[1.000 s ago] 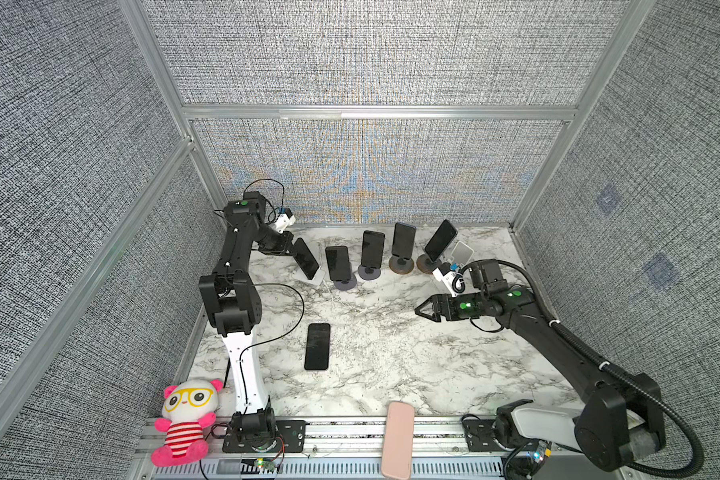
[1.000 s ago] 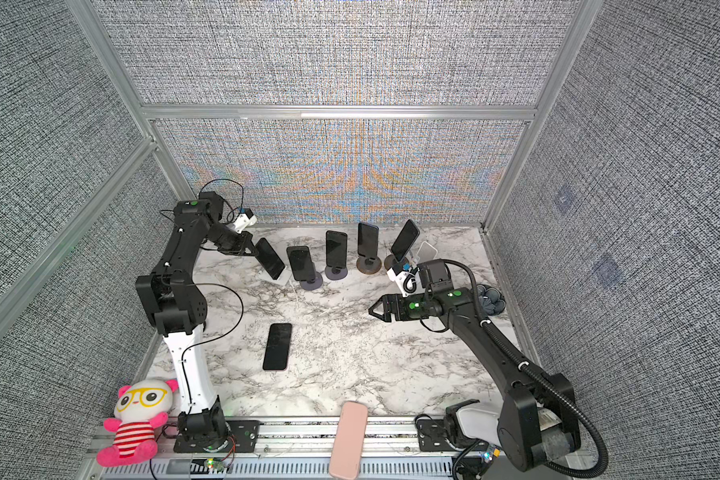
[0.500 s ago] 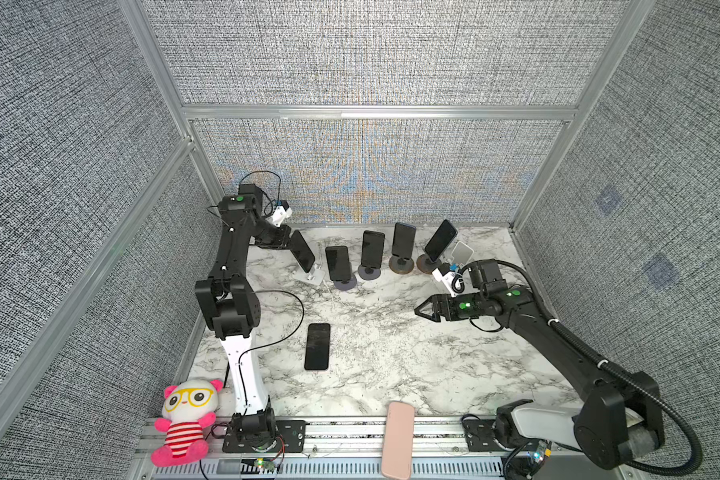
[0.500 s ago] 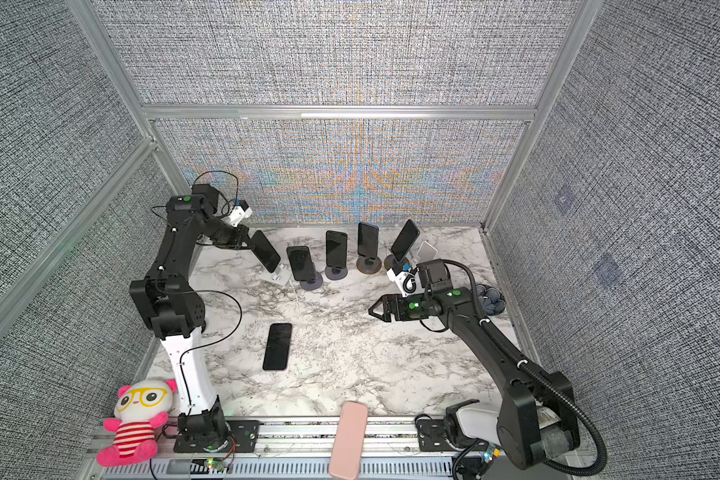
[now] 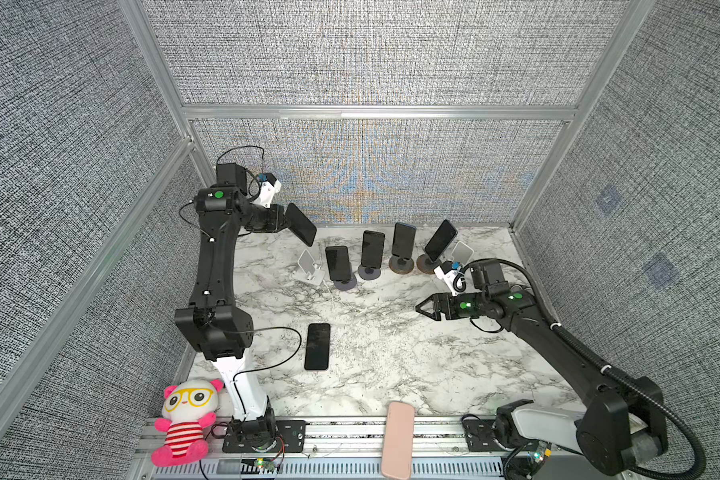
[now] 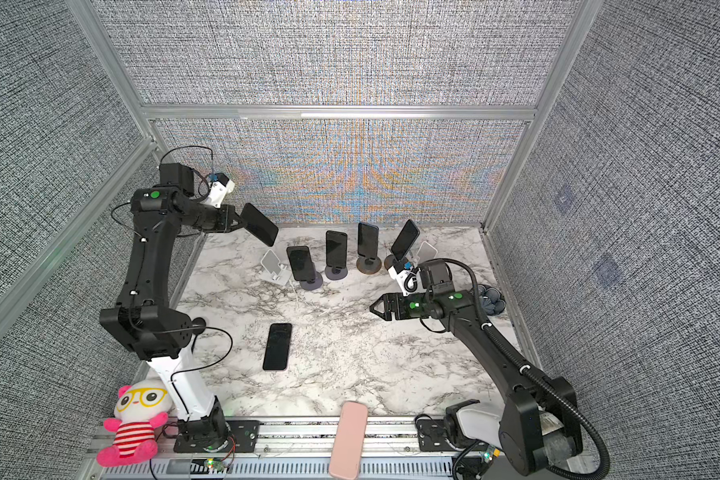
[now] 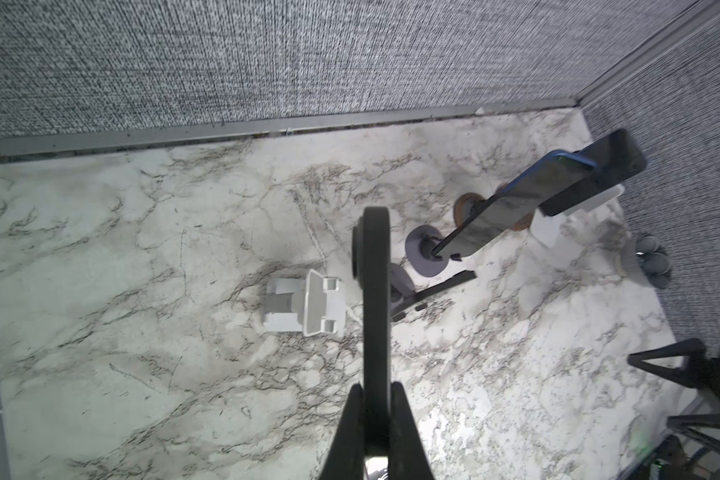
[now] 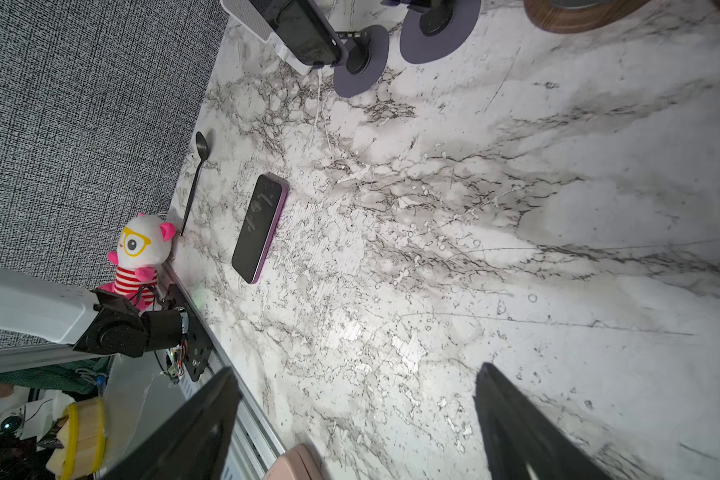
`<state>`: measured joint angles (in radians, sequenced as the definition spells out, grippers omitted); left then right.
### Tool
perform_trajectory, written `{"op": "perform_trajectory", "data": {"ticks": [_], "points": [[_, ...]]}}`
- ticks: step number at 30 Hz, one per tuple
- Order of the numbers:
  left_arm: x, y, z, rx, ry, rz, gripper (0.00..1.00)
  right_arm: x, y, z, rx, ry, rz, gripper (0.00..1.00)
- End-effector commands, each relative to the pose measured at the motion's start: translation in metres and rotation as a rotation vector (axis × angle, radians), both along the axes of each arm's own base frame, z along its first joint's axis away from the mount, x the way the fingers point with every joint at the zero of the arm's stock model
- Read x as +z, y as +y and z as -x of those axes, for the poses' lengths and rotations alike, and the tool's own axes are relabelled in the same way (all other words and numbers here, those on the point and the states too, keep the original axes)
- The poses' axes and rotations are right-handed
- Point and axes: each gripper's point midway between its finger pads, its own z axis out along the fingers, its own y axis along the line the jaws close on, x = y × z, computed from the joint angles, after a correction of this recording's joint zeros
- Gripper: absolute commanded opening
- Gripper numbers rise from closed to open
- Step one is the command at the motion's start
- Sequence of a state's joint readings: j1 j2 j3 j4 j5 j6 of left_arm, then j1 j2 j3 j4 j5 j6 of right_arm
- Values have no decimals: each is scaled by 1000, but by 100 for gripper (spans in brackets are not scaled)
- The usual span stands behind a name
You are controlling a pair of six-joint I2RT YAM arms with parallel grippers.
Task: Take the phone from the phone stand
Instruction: 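Close the left gripper on the black phone and lift it off the stand, then carry the black phone toward the right gripper while the right gripper reaches for it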
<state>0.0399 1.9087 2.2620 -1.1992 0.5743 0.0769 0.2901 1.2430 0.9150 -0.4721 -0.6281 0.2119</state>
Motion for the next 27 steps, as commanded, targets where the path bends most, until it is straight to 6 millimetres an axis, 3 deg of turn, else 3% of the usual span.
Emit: {"op": "perform_trajectory", "data": {"ticks": [1, 5, 10, 14, 19, 22, 27], "points": [[35, -22, 5, -55, -71, 149, 0, 6, 2, -6, -12, -38, -12, 85], [55, -41, 20, -126, -81, 257, 0, 7, 0, -9, -30, -58, -5, 85], [54, -76, 48, -246, -37, 324, 0, 17, 2, -15, -35, -107, -22, 85], [36, -99, 68, -302, 33, 342, 0, 33, 4, -24, -61, -162, -43, 86], [-9, -121, 90, -343, 178, 304, 0, 46, 5, -30, -39, -242, 13, 86], [-32, -132, 104, -378, 233, 290, 0, 62, 11, -27, 19, -304, 51, 86], [-64, -145, 122, -447, 274, 327, 0, 98, 40, -1, 267, -360, -95, 85]]}}
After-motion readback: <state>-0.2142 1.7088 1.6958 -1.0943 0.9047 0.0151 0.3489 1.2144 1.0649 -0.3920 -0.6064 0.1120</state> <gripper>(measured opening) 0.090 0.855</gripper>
